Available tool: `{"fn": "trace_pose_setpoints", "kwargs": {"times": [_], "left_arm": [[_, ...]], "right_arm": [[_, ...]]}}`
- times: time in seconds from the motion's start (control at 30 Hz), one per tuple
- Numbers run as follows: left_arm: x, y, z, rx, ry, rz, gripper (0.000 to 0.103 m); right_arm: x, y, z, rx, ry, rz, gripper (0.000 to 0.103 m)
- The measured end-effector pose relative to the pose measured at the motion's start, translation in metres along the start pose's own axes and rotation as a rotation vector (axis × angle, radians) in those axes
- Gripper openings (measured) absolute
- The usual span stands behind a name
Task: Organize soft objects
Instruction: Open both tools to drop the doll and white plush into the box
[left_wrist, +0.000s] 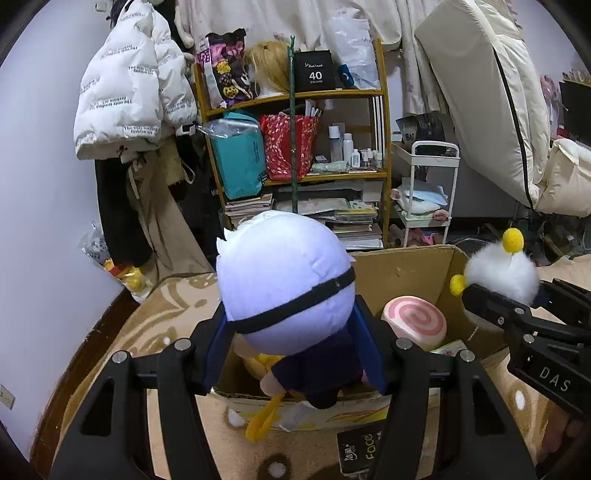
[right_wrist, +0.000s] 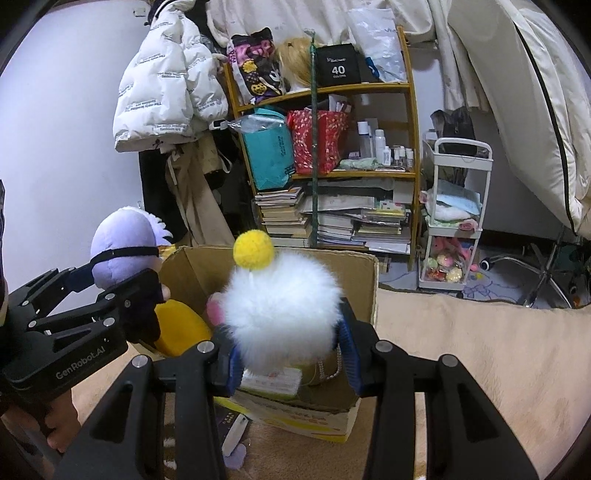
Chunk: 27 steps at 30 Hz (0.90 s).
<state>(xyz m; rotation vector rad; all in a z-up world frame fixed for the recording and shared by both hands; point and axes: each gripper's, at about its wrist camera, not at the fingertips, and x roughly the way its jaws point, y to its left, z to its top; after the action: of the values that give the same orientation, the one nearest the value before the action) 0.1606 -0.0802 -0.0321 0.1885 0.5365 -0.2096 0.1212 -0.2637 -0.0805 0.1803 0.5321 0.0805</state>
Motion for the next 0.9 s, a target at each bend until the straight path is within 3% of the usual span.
{"fn": "trace_pose_setpoints", "kwargs": {"times": [0.1,0.33,0.9], "left_arm": [[0.003,0.0,0.0,-0.007,0.008,-0.006,0.061],[-0.001,0.001,0.001,-0.003,0.006,-0.001,0.083],[-0.016,0.012,-0.007,0.007,0.032,0.066,0.099]], "right_arm": [[0.0,-0.002,0.0,0.01,0.005,0.0,0.047],[0.001,-0.002,-0.001,0.013,0.019,0.011,0.051],[-0.009,-0.006,-0.006,0.024,0.023,0.008,0.076]]}}
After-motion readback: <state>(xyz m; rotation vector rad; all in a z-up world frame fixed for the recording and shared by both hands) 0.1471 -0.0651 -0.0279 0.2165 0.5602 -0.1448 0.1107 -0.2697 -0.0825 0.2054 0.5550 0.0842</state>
